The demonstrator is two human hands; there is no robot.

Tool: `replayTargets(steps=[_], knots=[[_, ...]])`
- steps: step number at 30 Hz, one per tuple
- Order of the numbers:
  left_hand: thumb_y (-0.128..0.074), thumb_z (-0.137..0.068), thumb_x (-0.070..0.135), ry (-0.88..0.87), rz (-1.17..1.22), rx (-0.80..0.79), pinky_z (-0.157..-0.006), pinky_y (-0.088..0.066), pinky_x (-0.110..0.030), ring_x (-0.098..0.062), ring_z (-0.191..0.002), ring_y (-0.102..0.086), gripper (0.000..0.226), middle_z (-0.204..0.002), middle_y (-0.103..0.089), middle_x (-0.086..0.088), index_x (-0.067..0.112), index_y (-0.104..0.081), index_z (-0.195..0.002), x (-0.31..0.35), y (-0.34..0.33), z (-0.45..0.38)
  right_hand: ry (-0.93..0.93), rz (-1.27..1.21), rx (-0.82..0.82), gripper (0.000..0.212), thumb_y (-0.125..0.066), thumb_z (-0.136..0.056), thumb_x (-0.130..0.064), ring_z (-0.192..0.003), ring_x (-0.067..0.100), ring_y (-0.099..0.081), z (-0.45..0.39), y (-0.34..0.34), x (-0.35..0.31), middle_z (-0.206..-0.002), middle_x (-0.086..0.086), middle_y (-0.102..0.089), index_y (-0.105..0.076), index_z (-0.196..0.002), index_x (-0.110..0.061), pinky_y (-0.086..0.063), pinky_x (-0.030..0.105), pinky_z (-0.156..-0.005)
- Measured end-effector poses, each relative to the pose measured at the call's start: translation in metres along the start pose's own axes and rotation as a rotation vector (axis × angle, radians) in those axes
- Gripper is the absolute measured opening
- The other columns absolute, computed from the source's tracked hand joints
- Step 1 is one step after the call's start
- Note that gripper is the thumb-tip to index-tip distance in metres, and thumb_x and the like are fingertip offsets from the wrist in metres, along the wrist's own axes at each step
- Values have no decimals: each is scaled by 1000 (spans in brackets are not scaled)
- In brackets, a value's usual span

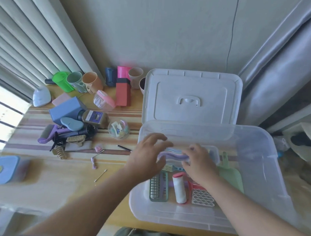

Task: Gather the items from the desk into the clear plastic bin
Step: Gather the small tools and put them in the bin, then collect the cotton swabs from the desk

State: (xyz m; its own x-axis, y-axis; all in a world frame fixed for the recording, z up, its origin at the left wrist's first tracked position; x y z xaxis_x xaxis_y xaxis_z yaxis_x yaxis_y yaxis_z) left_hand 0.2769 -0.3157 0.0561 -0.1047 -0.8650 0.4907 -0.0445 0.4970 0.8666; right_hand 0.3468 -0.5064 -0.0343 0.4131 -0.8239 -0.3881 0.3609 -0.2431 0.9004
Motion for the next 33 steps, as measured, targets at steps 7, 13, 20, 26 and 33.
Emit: replayTargets(steps=[7, 13, 20, 26, 33], knots=[[-70, -85, 14, 411, -19, 143, -100, -44, -38, -24, -120, -51, 39, -128, -60, 4, 30, -69, -121, -146, 53, 28, 259, -196, 391, 32, -79, -81, -12, -103, 33, -58, -43, 59, -133, -113, 8, -60, -74, -112, -13, -51, 38, -84], [-65, -85, 23, 666, -93, -240, -103, -45, -39, -24, -126, -47, 45, -130, -53, 6, 38, -63, -128, -256, 31, 112, 354, -115, 82, 38, -69, -87, -21, -114, 33, -54, -81, -14, -262, -124, 5, -61, -69, -124, -19, -55, 45, -85], [-62, -78, 8, 721, 95, -298, -103, -44, -40, -29, -126, -48, 73, -140, -48, 2, 44, -48, -139, -320, 18, 151, -246, 49, -393, 45, -61, -96, -37, -126, 35, -50, -125, -140, -247, -141, 7, -50, -55, -136, -19, -52, 46, -91], [-73, -83, 26, 440, -104, -507, -98, -51, -41, -30, -137, -40, 89, -163, -16, 7, 47, -19, -151, -334, 9, 130, -331, 143, -408, 40, -59, -97, -14, -124, 35, -48, -127, -169, -232, -138, 5, -52, -56, -135, -25, -52, 45, -92], [-82, -78, 52, 273, -181, -573, -97, -48, -41, -26, -127, -47, 82, -143, -37, 8, 46, -31, -143, -342, 6, 124, -185, 282, -410, 44, -51, -87, 5, -114, 29, -52, -111, -181, -257, -122, 2, -56, -56, -123, -19, -42, 38, -83]])
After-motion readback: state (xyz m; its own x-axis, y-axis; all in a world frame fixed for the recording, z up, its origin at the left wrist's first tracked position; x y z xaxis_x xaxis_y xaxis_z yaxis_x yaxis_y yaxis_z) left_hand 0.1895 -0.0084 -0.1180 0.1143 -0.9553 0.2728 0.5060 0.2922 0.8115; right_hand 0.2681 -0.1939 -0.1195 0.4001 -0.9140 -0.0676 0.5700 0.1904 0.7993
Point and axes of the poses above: each hand's wrist, its own z-axis away from the middle knuckle, its own y-axis out of the back of the hand, x = y × z, the point moved 5 cm from there along -z, towards the middle knuckle
